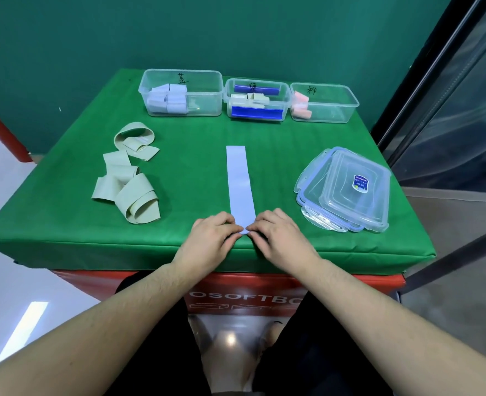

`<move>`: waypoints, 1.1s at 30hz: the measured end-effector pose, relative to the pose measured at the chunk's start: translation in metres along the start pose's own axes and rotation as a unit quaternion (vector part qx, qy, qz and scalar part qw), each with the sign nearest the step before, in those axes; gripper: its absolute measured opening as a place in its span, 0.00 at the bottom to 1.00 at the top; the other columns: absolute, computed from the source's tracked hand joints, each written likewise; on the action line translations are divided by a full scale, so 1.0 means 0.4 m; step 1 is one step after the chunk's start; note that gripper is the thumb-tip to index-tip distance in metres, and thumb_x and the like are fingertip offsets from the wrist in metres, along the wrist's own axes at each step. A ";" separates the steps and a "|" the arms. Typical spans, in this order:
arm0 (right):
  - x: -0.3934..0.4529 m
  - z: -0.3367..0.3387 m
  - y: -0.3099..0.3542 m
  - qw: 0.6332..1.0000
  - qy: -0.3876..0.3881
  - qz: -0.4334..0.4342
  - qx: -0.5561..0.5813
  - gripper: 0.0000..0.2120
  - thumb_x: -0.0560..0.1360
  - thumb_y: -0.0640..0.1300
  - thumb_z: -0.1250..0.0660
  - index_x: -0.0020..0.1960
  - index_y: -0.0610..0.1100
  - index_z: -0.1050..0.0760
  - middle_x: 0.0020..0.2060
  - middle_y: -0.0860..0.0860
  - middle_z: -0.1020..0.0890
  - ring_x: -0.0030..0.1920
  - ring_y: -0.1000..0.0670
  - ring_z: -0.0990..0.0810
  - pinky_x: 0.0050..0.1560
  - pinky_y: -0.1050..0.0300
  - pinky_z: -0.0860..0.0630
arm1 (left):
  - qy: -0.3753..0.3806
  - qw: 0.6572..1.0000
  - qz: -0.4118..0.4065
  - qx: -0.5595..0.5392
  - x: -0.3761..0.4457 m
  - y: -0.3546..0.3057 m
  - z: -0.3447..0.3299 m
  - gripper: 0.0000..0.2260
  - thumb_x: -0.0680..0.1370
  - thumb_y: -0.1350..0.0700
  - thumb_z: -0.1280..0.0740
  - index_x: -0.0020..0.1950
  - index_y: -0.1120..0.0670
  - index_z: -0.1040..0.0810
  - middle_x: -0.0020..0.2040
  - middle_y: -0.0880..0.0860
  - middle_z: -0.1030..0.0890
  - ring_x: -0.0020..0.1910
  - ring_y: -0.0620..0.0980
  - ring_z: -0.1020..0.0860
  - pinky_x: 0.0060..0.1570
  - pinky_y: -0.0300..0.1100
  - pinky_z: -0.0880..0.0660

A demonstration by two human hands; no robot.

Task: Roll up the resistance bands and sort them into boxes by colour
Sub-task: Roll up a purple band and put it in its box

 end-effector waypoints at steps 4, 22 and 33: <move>0.008 0.008 -0.001 0.999 -0.002 -0.030 0.039 0.08 0.78 0.48 0.31 0.54 0.46 0.18 0.46 0.51 0.18 0.45 0.48 0.25 0.52 0.58 0.31 | -0.009 1.000 0.019 -0.014 -0.001 0.000 -0.007 0.08 0.79 0.53 0.32 0.55 0.52 0.16 0.50 0.47 0.21 0.49 0.48 0.22 0.49 0.46 0.31; 0.020 0.002 -0.011 0.997 0.020 -0.058 0.053 0.09 0.79 0.48 0.32 0.54 0.44 0.18 0.46 0.50 0.20 0.48 0.48 0.27 0.52 0.59 0.33 | -0.013 0.999 0.038 -0.026 0.022 0.001 0.001 0.06 0.78 0.53 0.30 0.52 0.52 0.15 0.49 0.46 0.21 0.43 0.46 0.22 0.46 0.45 0.30; 0.019 -0.003 -0.023 0.986 0.001 -0.105 0.130 0.05 0.77 0.47 0.29 0.52 0.49 0.17 0.46 0.53 0.19 0.49 0.50 0.24 0.52 0.63 0.34 | -0.011 0.998 0.036 -0.042 0.025 0.014 0.003 0.06 0.78 0.53 0.30 0.53 0.49 0.16 0.50 0.46 0.19 0.48 0.45 0.22 0.49 0.44 0.33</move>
Point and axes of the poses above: each hand's wrist, its own x-axis towards the middle knuckle, its own z-axis out of the back of the hand, y = z × x, the point moved 1 cm from there along x, towards the middle knuckle
